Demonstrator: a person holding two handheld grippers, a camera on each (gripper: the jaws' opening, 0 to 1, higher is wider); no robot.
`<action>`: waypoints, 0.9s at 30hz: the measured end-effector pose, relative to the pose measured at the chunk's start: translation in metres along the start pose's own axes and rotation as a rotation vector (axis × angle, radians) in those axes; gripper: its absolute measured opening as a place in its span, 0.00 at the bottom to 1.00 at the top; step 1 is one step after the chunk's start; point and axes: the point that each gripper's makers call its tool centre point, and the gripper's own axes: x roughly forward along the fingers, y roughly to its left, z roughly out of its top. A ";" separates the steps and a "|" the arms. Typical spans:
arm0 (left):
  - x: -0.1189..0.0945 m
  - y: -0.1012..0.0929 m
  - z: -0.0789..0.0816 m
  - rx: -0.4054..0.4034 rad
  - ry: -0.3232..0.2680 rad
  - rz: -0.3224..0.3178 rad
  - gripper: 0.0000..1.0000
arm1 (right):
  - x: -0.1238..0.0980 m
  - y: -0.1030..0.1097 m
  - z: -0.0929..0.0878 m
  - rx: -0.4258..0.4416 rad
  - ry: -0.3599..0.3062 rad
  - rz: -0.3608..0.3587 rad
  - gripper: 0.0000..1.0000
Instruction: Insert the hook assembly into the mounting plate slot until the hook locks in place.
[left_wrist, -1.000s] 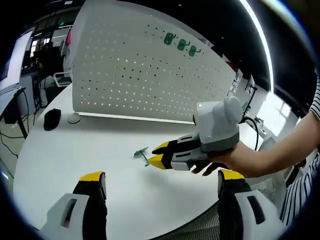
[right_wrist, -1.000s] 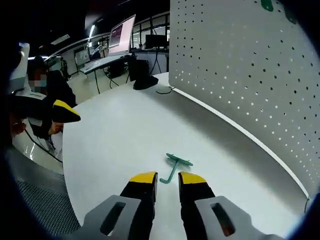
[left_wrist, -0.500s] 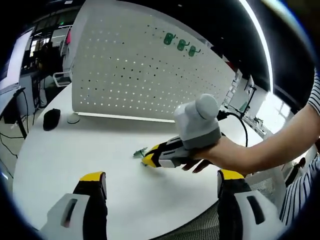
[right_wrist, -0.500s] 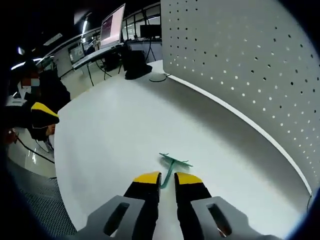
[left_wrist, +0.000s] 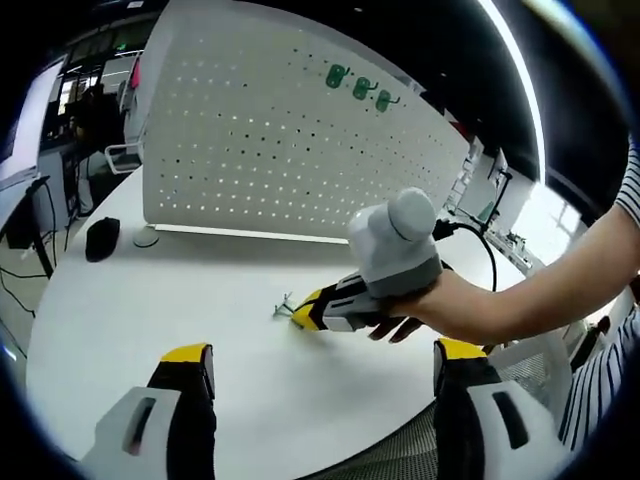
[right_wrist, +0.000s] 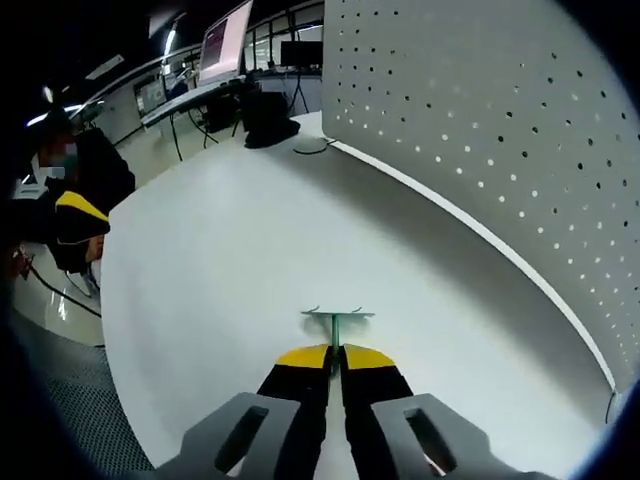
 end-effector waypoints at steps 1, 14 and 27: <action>0.000 0.000 0.000 0.000 0.000 0.000 0.93 | -0.001 0.000 0.000 0.009 -0.004 0.004 0.01; 0.000 -0.001 0.000 -0.009 0.002 -0.005 0.91 | -0.030 -0.014 0.009 0.280 -0.070 0.043 0.00; -0.003 0.007 0.011 -0.075 -0.047 0.010 0.90 | -0.081 -0.029 0.029 0.411 -0.210 0.058 0.00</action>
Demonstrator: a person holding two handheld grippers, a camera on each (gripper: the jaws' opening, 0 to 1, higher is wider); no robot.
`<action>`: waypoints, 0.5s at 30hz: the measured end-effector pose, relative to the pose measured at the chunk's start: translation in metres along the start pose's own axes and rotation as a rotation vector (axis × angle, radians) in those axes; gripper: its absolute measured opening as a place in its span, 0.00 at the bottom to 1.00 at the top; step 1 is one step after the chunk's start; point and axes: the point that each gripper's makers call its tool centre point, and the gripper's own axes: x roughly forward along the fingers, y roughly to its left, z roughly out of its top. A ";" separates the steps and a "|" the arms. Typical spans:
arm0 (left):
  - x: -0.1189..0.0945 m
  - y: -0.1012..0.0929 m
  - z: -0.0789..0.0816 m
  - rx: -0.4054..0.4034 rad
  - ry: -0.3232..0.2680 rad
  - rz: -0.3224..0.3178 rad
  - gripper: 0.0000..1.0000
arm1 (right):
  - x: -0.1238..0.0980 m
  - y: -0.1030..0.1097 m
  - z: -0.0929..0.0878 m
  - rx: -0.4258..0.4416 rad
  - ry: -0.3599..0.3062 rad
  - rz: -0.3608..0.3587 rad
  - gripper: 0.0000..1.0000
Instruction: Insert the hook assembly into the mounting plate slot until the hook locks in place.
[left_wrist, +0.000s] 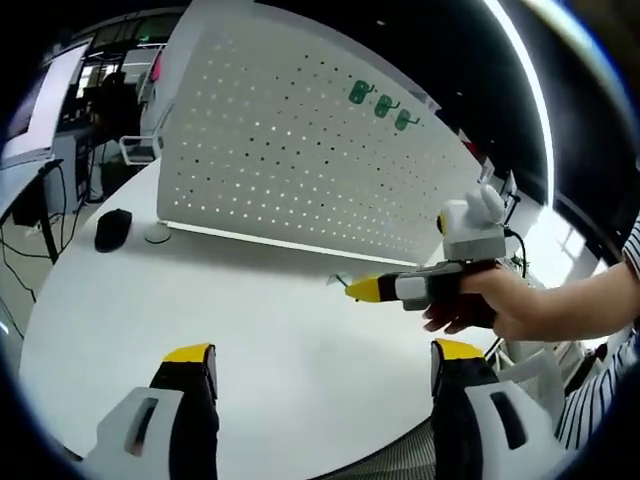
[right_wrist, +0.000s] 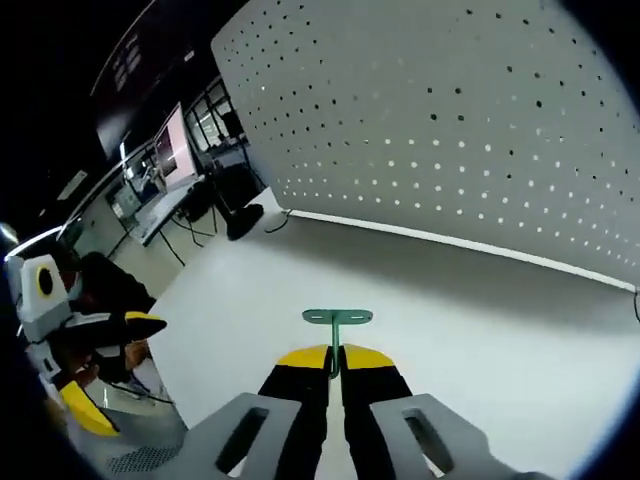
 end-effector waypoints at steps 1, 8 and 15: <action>0.001 -0.001 0.001 0.002 0.001 -0.001 0.90 | -0.003 0.000 0.002 0.010 -0.007 0.001 0.00; 0.007 -0.005 0.009 -0.011 -0.009 -0.037 0.90 | -0.026 0.011 0.015 0.074 -0.051 0.040 0.01; 0.019 -0.015 0.037 0.056 -0.035 -0.100 0.84 | -0.048 0.024 0.020 0.219 -0.095 0.107 0.01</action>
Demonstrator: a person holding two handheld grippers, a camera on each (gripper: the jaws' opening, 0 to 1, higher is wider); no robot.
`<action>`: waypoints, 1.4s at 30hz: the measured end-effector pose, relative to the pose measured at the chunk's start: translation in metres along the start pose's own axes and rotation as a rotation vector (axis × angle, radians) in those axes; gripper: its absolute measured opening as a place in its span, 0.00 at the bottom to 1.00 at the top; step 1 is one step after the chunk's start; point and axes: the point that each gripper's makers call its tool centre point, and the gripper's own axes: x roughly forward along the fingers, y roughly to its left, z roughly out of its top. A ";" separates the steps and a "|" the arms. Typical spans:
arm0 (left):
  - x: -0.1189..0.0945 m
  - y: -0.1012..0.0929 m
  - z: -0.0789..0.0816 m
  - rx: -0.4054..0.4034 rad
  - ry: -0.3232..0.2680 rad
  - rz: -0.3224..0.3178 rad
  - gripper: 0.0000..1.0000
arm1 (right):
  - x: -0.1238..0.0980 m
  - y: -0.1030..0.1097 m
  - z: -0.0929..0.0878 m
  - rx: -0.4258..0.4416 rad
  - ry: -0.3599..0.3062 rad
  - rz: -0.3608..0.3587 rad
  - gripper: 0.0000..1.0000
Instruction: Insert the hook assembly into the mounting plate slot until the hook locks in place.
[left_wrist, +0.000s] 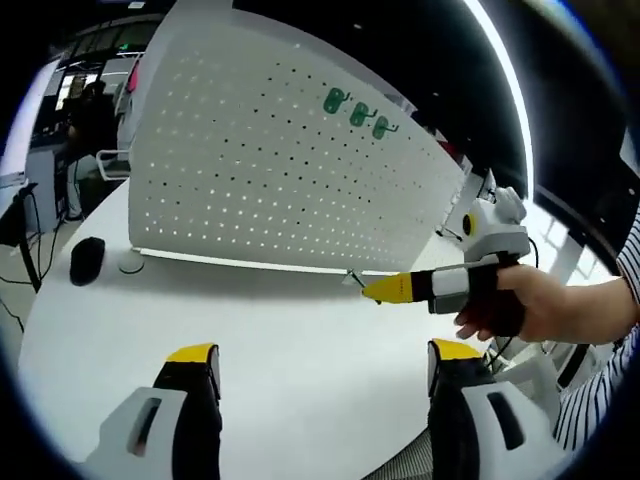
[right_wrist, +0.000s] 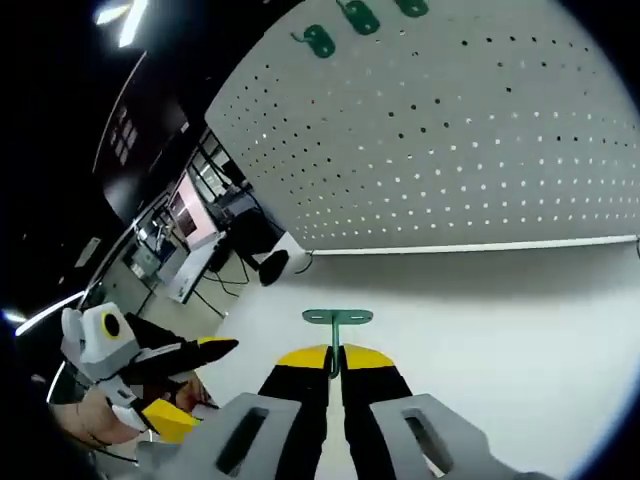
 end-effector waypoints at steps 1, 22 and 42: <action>0.002 0.000 0.004 0.002 -0.007 -0.007 0.83 | -0.004 0.003 -0.002 0.038 0.005 0.011 0.01; 0.026 -0.055 0.033 0.111 -0.021 -0.288 0.28 | -0.044 0.047 -0.010 0.282 -0.013 0.210 0.01; 0.012 -0.070 0.038 0.202 -0.052 -0.377 0.07 | -0.045 0.065 -0.014 0.481 0.032 0.358 0.01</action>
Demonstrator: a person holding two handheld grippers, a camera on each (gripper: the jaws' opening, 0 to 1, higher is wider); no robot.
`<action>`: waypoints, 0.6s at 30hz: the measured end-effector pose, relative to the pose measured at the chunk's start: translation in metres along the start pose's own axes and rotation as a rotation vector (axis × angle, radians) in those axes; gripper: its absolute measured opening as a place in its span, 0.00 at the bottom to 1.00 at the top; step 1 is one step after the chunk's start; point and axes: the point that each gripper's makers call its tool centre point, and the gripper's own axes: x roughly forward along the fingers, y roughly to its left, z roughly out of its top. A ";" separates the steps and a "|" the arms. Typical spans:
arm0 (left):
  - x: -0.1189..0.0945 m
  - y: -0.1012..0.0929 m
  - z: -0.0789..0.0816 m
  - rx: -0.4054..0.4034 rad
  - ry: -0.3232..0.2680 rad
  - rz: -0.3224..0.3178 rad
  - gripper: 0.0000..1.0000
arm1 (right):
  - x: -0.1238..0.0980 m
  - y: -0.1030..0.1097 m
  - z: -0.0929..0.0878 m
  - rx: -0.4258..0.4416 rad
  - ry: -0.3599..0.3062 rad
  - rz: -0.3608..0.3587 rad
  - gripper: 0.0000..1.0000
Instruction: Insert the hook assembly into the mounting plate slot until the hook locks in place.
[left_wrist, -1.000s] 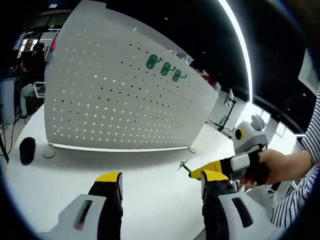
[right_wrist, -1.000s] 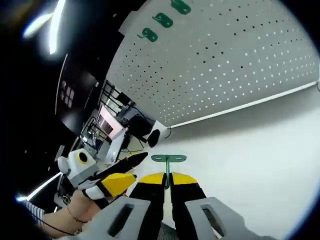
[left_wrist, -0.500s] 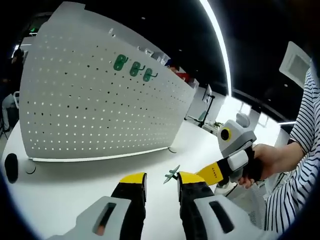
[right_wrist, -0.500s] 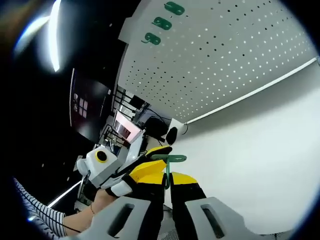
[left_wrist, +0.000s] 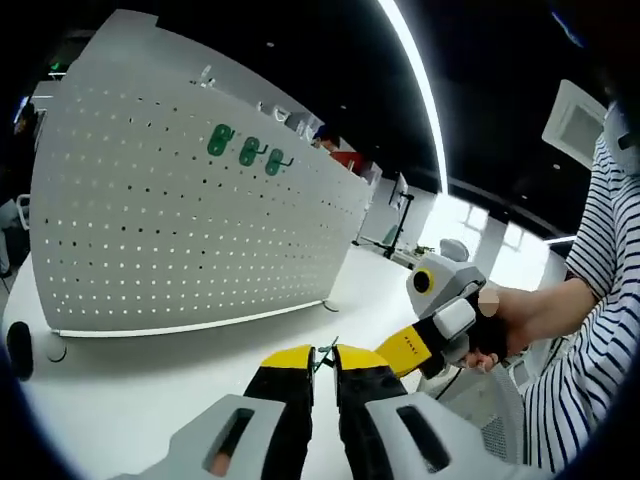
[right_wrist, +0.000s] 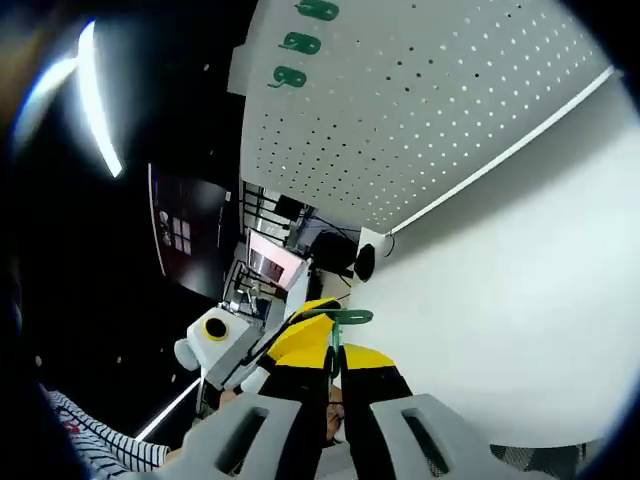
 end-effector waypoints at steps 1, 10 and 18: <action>0.000 -0.002 -0.002 0.022 0.017 -0.006 0.06 | 0.000 -0.001 -0.002 0.006 0.010 0.004 0.01; -0.001 -0.004 -0.003 0.043 0.032 -0.003 0.04 | -0.005 -0.001 -0.002 0.040 0.006 0.033 0.01; 0.001 -0.005 -0.002 0.049 0.045 0.012 0.03 | -0.007 0.000 0.005 -0.173 0.003 -0.012 0.02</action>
